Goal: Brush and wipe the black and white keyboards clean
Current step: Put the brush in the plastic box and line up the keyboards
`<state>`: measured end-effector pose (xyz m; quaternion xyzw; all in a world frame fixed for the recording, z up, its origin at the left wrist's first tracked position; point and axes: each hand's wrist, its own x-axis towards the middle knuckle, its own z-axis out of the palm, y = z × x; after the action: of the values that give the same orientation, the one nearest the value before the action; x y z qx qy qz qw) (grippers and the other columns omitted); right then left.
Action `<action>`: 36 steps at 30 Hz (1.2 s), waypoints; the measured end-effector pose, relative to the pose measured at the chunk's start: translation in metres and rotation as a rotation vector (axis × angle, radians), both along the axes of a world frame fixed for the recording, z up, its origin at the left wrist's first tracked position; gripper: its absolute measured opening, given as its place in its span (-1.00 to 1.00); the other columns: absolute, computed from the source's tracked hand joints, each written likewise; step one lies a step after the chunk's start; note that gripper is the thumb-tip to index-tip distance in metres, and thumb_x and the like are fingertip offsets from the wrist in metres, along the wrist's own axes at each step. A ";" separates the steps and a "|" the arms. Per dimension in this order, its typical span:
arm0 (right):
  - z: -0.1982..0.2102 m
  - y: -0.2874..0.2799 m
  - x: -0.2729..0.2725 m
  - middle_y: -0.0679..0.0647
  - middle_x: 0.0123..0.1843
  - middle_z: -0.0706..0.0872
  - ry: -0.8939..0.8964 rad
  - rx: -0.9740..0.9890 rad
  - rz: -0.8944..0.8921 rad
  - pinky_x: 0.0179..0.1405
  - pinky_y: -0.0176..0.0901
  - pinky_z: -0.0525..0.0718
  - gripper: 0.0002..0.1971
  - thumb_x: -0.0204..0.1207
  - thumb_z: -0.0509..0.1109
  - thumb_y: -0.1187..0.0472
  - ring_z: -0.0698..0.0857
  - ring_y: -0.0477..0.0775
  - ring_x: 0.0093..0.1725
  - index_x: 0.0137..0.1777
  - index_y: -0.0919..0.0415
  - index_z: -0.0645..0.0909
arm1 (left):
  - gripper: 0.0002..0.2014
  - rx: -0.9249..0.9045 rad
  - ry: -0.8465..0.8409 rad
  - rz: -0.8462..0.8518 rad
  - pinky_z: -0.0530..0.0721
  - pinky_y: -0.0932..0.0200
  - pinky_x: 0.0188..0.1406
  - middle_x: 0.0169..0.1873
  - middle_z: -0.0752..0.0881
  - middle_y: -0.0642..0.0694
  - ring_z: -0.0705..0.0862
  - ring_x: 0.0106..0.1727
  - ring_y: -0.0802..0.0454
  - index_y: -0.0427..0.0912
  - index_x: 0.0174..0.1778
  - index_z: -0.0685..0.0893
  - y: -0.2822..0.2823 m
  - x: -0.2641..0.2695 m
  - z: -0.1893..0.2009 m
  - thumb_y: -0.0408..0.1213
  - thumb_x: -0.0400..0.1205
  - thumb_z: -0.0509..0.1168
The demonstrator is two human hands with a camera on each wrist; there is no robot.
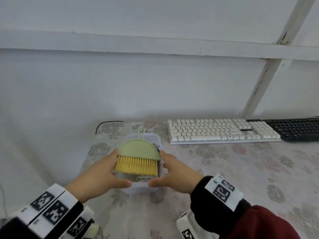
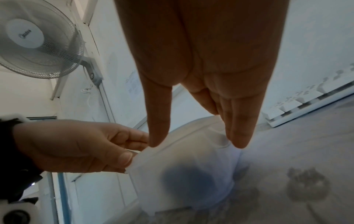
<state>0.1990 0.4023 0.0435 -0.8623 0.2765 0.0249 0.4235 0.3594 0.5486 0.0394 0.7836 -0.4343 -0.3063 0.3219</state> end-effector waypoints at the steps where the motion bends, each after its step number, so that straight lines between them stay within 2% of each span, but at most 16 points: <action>1: 0.002 -0.004 0.004 0.06 0.60 0.24 0.005 -0.007 -0.006 0.46 -0.13 0.38 0.01 0.42 0.52 0.02 0.33 0.05 0.54 0.67 0.15 -0.10 | -0.24 -0.001 -0.021 0.002 0.52 0.00 0.37 0.24 0.60 0.26 0.55 0.30 0.23 0.26 0.37 0.36 -0.007 0.004 0.000 -0.09 0.30 0.58; 6: 0.005 -0.027 0.021 0.08 0.58 0.31 -0.008 0.011 -0.056 0.36 -0.16 0.40 -0.14 0.47 0.49 0.07 0.39 0.07 0.50 0.65 0.16 0.04 | -0.27 -0.006 -0.038 0.025 0.50 -0.06 0.39 0.22 0.62 0.20 0.56 0.31 0.13 0.22 0.39 0.36 -0.039 0.024 -0.007 -0.22 0.37 0.57; 9: 0.003 -0.039 0.030 0.06 0.59 0.31 -0.029 0.038 -0.098 0.38 -0.14 0.39 -0.15 0.49 0.47 0.09 0.39 0.06 0.51 0.66 0.15 0.04 | -0.32 -0.022 -0.050 0.043 0.50 -0.04 0.38 0.19 0.62 0.19 0.57 0.27 0.11 0.23 0.33 0.35 -0.057 0.034 -0.011 -0.24 0.40 0.55; 12: 0.002 -0.049 0.038 0.08 0.55 0.38 -0.056 0.039 -0.125 0.34 -0.16 0.41 -0.24 0.52 0.45 0.13 0.43 0.08 0.48 0.63 0.14 0.12 | -0.38 -0.046 -0.076 0.065 0.52 -0.05 0.36 0.16 0.65 0.13 0.61 0.23 0.09 0.15 0.30 0.42 -0.072 0.042 -0.015 -0.24 0.40 0.55; 17: -0.001 -0.061 0.051 0.13 0.54 0.39 -0.042 -0.015 -0.149 0.32 -0.15 0.43 -0.24 0.55 0.41 0.10 0.44 0.13 0.47 0.64 0.16 0.09 | -0.41 -0.077 -0.090 0.081 0.51 -0.11 0.38 0.21 0.65 0.09 0.60 0.28 0.05 0.10 0.35 0.44 -0.090 0.050 -0.018 -0.25 0.44 0.51; 22: -0.003 -0.070 0.061 0.13 0.47 0.46 -0.027 -0.043 -0.152 0.12 -0.23 0.43 -0.32 0.55 0.39 0.09 0.49 0.13 0.40 0.60 0.14 0.17 | -0.42 -0.084 -0.122 0.090 0.49 -0.11 0.40 0.26 0.64 0.07 0.58 0.31 0.04 0.03 0.41 0.46 -0.099 0.052 -0.017 -0.26 0.48 0.48; 26: -0.006 -0.075 0.064 0.14 0.44 0.50 0.000 -0.074 -0.142 0.11 -0.21 0.46 -0.29 0.55 0.39 0.05 0.52 0.13 0.37 0.62 0.12 0.14 | -0.43 -0.066 -0.140 0.089 0.48 -0.09 0.41 0.26 0.64 0.07 0.58 0.31 0.05 0.01 0.41 0.46 -0.102 0.053 -0.016 -0.25 0.48 0.47; 30: -0.009 -0.075 0.064 0.15 0.47 0.46 0.007 -0.086 -0.148 0.18 -0.18 0.47 -0.22 0.56 0.38 0.04 0.50 0.14 0.40 0.66 0.15 0.03 | -0.44 -0.053 -0.155 0.093 0.49 -0.05 0.39 0.25 0.64 0.06 0.58 0.31 0.03 -0.01 0.42 0.45 -0.101 0.051 -0.015 -0.24 0.50 0.46; 36: -0.011 -0.074 0.063 0.17 0.37 0.54 -0.006 -0.127 -0.146 0.08 -0.19 0.49 -0.38 0.58 0.36 0.06 0.56 0.14 0.30 0.57 0.17 0.22 | -0.46 -0.044 -0.204 0.118 0.48 0.07 0.31 0.30 0.61 -0.02 0.55 0.32 -0.02 -0.06 0.45 0.41 -0.101 0.041 -0.012 -0.26 0.55 0.41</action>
<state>0.2624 0.3286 0.0328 -0.8650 0.3386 -0.0260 0.3695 0.4000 0.4479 0.0271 0.8275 -0.4246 -0.1960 0.3107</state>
